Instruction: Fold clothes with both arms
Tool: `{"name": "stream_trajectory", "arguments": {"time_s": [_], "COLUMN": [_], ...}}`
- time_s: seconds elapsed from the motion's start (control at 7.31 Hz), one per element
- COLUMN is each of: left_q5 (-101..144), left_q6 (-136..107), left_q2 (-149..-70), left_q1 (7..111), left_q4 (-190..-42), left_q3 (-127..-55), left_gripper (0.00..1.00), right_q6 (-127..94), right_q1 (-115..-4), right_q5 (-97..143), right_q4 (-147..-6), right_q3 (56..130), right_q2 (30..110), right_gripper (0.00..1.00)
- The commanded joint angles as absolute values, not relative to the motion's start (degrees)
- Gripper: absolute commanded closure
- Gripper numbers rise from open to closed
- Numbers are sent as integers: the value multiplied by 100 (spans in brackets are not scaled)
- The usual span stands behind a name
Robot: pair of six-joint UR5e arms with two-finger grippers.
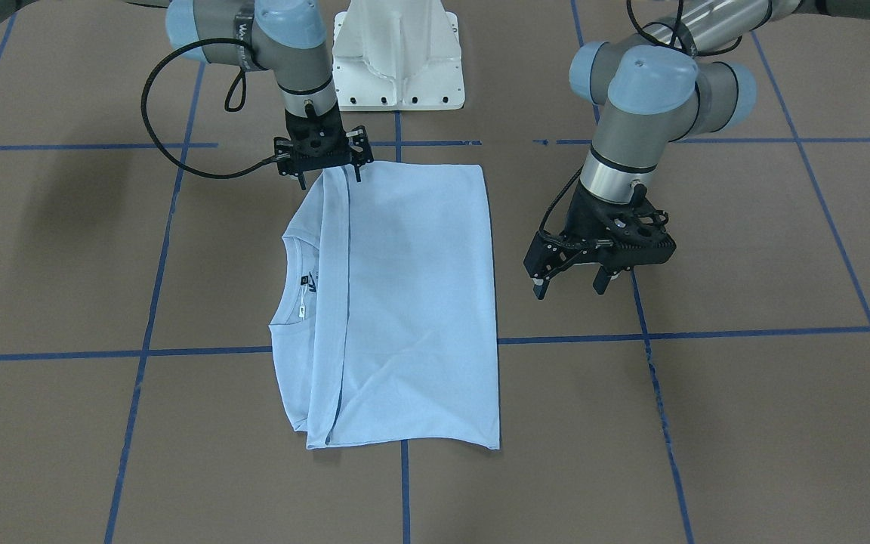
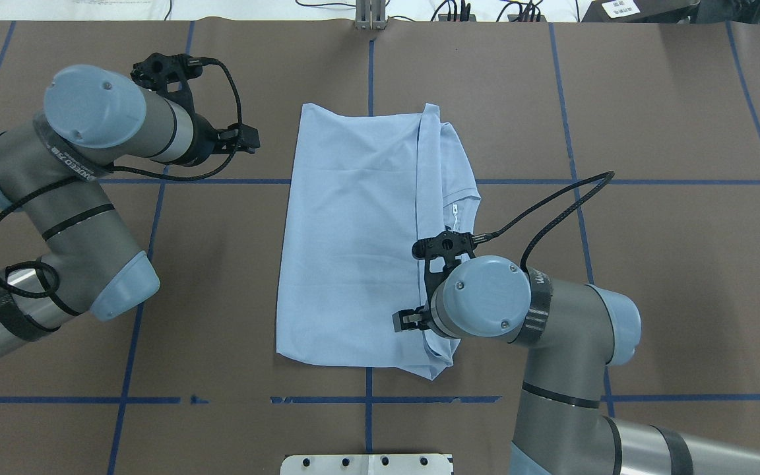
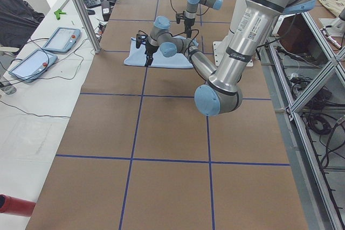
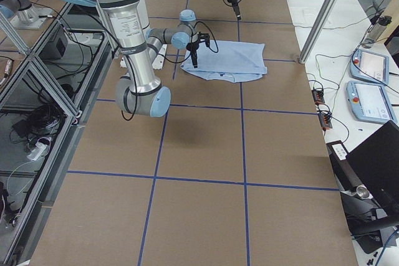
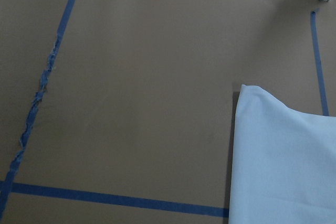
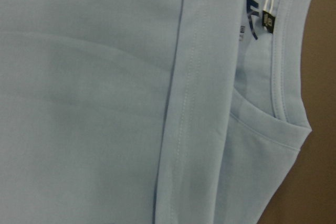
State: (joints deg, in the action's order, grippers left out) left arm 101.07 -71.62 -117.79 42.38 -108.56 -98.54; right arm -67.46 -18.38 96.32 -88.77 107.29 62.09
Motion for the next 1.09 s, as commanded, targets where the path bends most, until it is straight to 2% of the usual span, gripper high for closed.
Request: {"name": "stream_trajectory", "arguments": {"time_s": [0.0, 0.14, 0.27, 0.41, 0.55, 0.68, 0.82, 0.96], "left_q5": [10107, 10107, 10107, 10107, 10107, 10107, 10107, 10116], "left_q6": [-7172, -7207, -7320, -7330, -7330, -7330, -7330, -7330], "left_q2": [-11733, -11725, -11725, -11725, -11725, -11725, -11716, -11725], "left_q1": [4193, 4149, 4122, 4122, 4122, 4122, 4122, 4122], "left_q4": [-10854, -10854, -10872, -10872, -10872, -10872, -10872, -10872], "left_q3": [-9870, -9861, -9853, -9861, -9853, -9853, -9844, -9835], "left_gripper": [0, 0, 0, 0, 0, 0, 0, 0], "right_q6": [-6043, -5916, -5698, -5608, -5590, -5599, -5590, -5590], "right_q1": [-1653, -1591, -1495, -1477, -1442, -1407, -1398, -1380], "right_q5": [9361, 9178, 9071, 9070, 9070, 9062, 9062, 9062], "right_q4": [-8920, -9104, -9123, -9132, -9132, -9123, -9123, -9132], "right_q3": [10723, 10714, 10705, 10662, 10609, 10617, 10626, 10626], "right_q2": [6144, 6152, 6144, 6152, 6170, 6144, 6152, 6170], "right_gripper": [0, 4, 17, 24, 26, 35, 52, 63]}}
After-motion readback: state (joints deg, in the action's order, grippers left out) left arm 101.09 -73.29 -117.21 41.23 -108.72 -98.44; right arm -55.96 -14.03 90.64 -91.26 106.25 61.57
